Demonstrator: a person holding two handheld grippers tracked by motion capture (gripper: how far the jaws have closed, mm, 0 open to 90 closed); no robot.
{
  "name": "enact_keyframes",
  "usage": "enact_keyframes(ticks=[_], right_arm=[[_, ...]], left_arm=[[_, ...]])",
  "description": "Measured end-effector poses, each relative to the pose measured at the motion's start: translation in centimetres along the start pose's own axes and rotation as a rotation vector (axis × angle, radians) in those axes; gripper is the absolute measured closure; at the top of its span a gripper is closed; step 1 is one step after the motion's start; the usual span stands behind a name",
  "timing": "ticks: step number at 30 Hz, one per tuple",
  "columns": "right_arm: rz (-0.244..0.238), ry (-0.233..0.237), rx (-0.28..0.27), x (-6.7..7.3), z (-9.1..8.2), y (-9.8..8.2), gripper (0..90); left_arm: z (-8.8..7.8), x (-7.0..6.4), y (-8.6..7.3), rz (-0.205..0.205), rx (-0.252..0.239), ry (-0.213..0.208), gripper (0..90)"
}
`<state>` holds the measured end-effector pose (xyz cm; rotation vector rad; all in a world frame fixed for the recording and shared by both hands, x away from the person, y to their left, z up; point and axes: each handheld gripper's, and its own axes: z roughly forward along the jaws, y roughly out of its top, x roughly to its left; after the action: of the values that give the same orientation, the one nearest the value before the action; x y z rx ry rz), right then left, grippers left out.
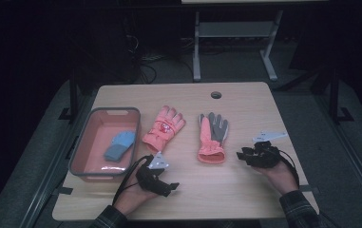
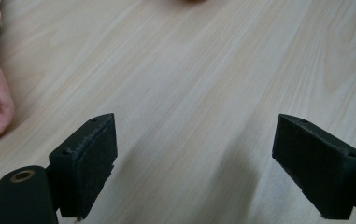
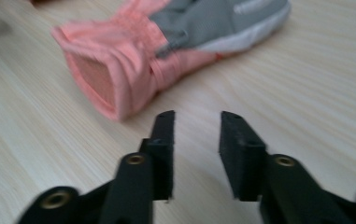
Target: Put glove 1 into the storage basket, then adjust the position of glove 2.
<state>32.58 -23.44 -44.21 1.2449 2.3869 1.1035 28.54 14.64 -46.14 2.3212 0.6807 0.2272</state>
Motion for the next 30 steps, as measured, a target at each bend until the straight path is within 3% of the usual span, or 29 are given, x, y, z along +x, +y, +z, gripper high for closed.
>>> enact_keyframes(ticks=[4,6,10,13,23,30], right_arm=[[-0.019,0.048,-0.016,0.3,0.3,1.4,89.3],[-0.025,0.069,-0.024,0.3,0.6,2.1,89.9],[-0.04,0.091,-0.032,0.4,1.3,3.4,90.0],[-0.033,0.108,-0.043,0.4,1.9,4.3,90.0],[-0.063,0.117,-0.049,0.5,4.8,7.1,90.0],[-0.052,0.11,-0.018,0.3,6.7,7.5,89.9]], left_arm=[[0.1,0.1,-0.5,0.018,0.012,0.019,13.1],[0.3,0.1,-0.7,0.022,0.021,0.013,13.0],[0.4,0.0,-1.1,0.027,-0.006,0.015,12.2],[0.6,0.1,-1.6,0.031,-0.062,0.006,12.2],[0.6,0.1,-1.6,0.032,-0.062,0.005,12.3],[0.5,0.1,-1.6,0.031,-0.062,0.005,12.3]])
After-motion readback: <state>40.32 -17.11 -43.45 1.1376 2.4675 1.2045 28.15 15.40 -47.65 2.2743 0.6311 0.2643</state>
